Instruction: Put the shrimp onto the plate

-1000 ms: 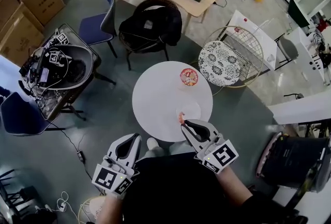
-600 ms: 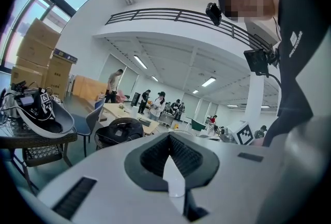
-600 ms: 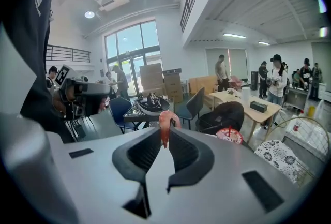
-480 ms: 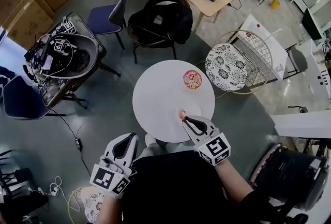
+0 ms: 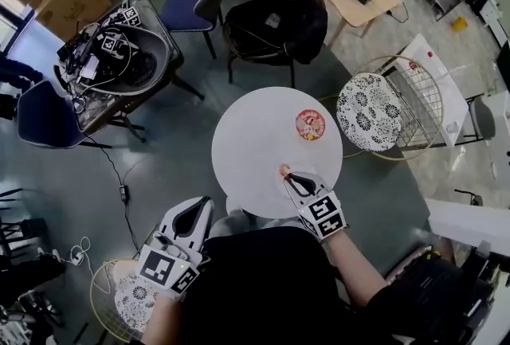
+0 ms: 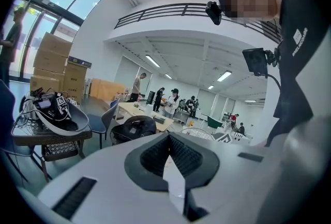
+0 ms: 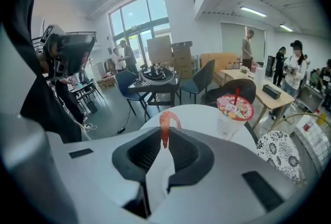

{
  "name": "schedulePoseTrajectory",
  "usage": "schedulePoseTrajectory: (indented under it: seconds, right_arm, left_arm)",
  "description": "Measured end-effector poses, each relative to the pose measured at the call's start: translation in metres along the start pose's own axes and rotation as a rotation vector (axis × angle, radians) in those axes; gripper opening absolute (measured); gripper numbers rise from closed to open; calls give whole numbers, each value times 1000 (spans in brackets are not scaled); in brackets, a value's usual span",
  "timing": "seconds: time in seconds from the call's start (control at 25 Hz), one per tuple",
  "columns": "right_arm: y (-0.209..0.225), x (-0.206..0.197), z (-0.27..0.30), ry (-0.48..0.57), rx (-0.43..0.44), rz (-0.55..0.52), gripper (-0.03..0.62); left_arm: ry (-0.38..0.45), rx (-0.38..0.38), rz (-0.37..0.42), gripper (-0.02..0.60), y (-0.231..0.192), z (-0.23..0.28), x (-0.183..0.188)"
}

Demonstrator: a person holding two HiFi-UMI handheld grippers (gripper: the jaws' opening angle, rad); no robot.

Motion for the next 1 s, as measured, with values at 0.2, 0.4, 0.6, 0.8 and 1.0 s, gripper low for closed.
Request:
schedulePoseTrajectory:
  seconds: [0.2,0.4,0.6,0.8,1.0]
  right_arm:
    - [13,-28,23,-85,55,-25,57]
    - [24,-55,44,-167,94,-44,57]
    - [32,-84,64,-246,120,-34,57]
    - [39,-106,78,-307,140,-45,57]
    - [44,-117,89,-357,148,-65,57]
  left_arm:
    - [-23,62,-2,6,6,2,-1]
    - [-28,123,-13,6,15,0,-2]
    - [-38,182,-15,6,22,-5,-4]
    - [-51,230,-6,6,27,-8,-7]
    - [-54,271,-9,6,30,-12,-7]
Point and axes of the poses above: the fingertips, and each gripper's own axes: z forward along the fingers, y to its right, x out of its top, the point moved 6 cm from there along -z, backward along the fingers, and after that the axes turned 1 degree about x, right-handed, at the moved point
